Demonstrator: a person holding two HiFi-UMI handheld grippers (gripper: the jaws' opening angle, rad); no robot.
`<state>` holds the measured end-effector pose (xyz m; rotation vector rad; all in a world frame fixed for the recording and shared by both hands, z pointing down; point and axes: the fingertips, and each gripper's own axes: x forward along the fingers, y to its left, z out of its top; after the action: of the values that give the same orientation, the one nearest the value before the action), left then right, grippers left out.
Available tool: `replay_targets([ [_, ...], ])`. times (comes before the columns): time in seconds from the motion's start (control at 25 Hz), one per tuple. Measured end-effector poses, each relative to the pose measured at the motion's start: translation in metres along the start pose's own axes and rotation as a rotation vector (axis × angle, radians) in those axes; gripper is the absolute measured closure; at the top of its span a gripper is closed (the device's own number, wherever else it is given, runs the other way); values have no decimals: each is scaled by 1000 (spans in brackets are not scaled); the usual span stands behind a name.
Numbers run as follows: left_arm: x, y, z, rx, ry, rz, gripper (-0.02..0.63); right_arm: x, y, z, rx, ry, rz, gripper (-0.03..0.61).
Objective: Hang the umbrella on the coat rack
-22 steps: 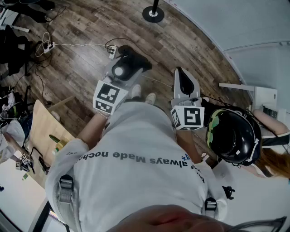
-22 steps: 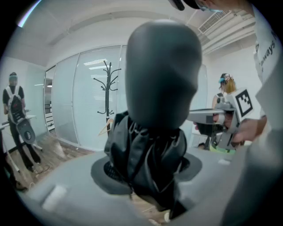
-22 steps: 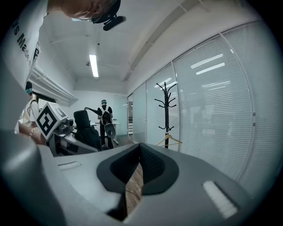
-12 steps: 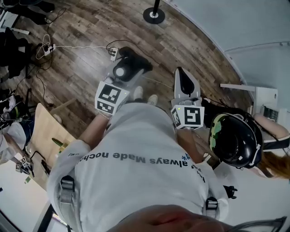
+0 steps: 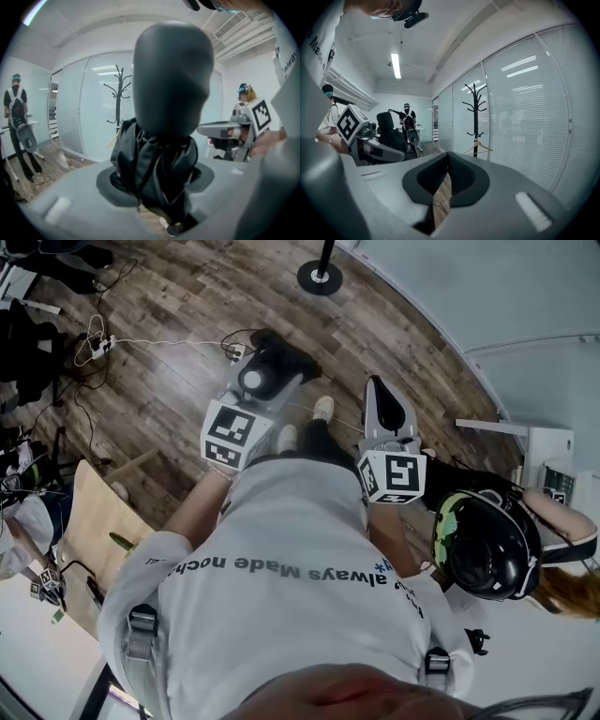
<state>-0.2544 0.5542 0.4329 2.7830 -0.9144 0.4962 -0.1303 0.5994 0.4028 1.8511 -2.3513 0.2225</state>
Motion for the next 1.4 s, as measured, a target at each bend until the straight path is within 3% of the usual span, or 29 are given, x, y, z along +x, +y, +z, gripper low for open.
replay_targets([
  [0.24,44,9,5,4,2,4,373,31,-35,-7,14,-3,17,578],
  [0.4,98,20,17,-12,20,4,373,64,-82,-7,30,6,23,577],
  [0.84,265,57,95,25,27,-11,373,166,-228,26,33,-6,37,578],
  [1.4,368,138,124,-15,54,44,373,276,-319,38,31,41,49,578],
])
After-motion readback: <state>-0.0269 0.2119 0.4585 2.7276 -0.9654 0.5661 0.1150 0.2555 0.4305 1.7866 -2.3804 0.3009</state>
